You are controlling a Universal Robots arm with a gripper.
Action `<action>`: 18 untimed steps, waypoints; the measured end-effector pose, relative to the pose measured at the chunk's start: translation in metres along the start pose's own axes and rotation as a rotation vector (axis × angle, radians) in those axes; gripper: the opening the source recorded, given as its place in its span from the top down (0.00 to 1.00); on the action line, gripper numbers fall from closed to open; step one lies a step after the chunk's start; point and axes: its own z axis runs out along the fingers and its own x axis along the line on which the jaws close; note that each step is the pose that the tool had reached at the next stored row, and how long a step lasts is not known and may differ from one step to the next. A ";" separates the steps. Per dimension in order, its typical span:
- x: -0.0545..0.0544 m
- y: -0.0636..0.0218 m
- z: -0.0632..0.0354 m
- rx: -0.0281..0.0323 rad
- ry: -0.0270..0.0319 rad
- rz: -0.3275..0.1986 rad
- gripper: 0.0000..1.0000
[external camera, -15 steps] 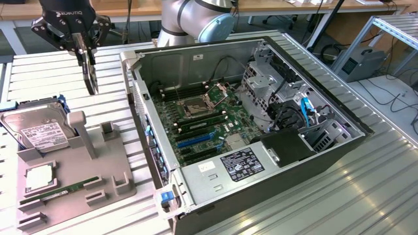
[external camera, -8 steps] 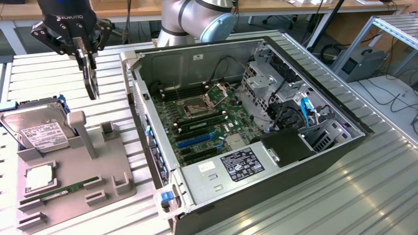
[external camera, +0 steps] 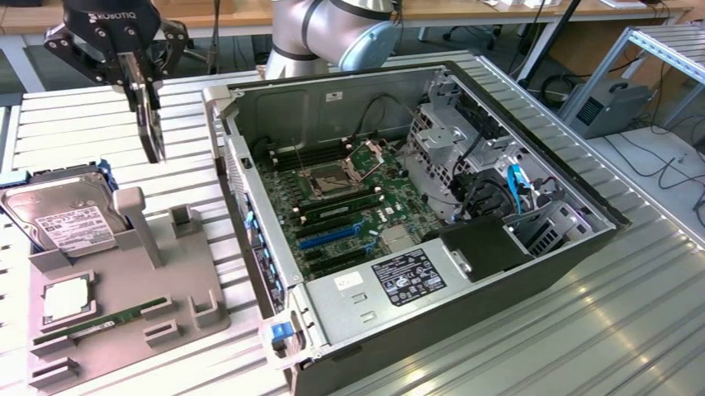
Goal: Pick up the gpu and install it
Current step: 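Pick up the gpu and move the gpu toward the slot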
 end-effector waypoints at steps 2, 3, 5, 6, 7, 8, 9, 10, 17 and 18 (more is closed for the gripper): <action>0.000 -0.0042 0.0000 0.0000 -0.0001 0.000 0.73; 0.000 -0.0062 0.0000 0.0000 -0.0001 0.000 0.73; 0.000 -0.0097 0.0000 0.0000 0.0000 0.000 0.73; 0.000 -0.0113 0.0000 0.0000 0.0000 0.000 0.73; 0.000 -0.0127 0.0000 0.0000 0.0000 0.000 0.73; 0.000 -0.0139 0.0000 0.0000 0.0000 0.000 0.73; 0.000 -0.0154 0.0000 0.0000 0.0000 0.000 0.73; -0.001 -0.0167 0.0000 0.0000 0.0000 0.000 0.73; -0.001 -0.0230 0.0000 0.0000 0.0000 0.000 0.73; -0.001 -0.0241 0.0000 0.0000 0.0000 0.000 0.73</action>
